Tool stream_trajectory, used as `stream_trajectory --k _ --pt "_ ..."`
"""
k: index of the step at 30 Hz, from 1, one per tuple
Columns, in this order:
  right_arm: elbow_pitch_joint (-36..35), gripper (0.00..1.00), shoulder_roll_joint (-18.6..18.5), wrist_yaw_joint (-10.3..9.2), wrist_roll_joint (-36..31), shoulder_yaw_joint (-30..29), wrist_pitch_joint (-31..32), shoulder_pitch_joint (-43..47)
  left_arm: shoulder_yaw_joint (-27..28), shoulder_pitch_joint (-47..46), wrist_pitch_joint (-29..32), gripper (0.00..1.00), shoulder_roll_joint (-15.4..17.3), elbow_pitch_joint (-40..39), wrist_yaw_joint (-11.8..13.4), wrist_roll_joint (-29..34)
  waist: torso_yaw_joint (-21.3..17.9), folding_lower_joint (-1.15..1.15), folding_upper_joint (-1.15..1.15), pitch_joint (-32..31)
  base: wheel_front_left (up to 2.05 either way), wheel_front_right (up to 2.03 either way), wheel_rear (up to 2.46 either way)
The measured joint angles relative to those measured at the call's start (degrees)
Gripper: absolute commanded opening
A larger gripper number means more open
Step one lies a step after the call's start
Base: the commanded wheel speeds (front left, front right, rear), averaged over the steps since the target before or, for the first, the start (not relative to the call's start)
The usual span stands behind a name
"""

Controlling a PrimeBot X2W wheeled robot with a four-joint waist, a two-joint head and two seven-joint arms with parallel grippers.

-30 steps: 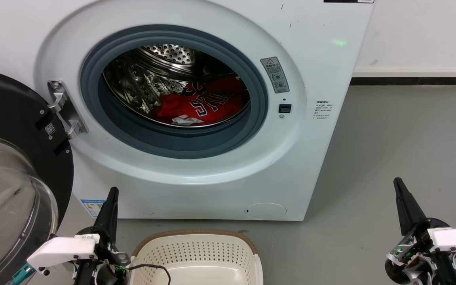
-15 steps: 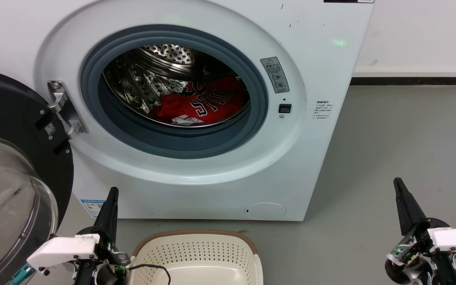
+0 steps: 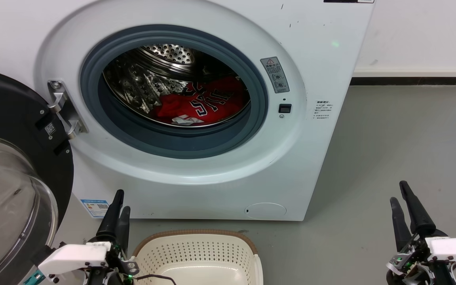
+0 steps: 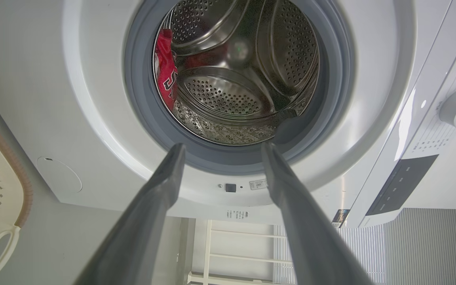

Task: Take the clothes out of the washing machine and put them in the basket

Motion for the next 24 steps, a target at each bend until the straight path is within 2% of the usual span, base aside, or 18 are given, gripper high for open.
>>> stream_trajectory --k 9,24 --pt "-1.9 1.00 0.0 0.00 -5.8 0.4 -2.5 0.2 -2.0 -1.0 -2.5 1.00 0.0 -0.7 0.0 5.8 0.0 0.00 0.00 0.0 0.00 0.00 0.00" --pt "-5.1 1.00 0.0 0.00 -24.6 1.1 -6.1 1.2 -3.8 -2.7 -6.0 1.00 0.0 -2.0 0.0 23.1 -0.1 0.00 0.00 -0.1 0.00 0.00 0.00"
